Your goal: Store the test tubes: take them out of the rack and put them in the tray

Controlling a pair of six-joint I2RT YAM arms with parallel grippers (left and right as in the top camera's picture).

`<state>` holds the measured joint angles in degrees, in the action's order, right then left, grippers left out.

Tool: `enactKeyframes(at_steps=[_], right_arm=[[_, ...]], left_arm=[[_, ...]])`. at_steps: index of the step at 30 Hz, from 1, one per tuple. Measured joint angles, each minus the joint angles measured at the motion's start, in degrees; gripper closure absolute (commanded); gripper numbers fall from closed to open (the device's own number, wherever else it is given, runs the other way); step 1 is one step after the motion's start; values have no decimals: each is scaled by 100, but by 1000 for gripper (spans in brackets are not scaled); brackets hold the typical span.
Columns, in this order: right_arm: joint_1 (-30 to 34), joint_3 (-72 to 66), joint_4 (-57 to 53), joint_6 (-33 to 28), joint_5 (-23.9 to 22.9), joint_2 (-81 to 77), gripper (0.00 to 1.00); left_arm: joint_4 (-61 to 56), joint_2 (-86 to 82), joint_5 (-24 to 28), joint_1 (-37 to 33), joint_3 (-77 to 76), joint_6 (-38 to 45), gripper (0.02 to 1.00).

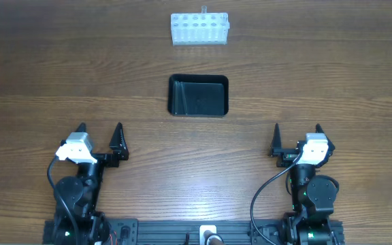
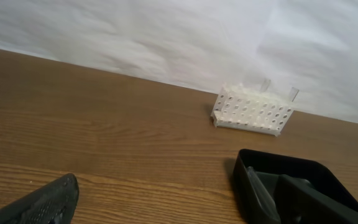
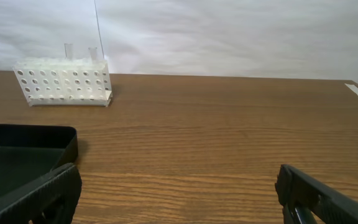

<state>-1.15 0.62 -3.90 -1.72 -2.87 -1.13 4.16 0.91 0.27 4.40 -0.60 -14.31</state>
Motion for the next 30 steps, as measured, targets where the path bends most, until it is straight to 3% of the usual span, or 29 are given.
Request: enactKeyframes(at_steps=[19,24,30], right_arm=[[0,28,531,138,24,-306,9],[0,723,785,186,350,-1493,9],[-52,2645,957,197,1054,-3923,9]], left_arm=[[0,0,0,0,0,0,18],[2,-2,2,0,0,0,18],[0,-17,2,0,0,0,18]])
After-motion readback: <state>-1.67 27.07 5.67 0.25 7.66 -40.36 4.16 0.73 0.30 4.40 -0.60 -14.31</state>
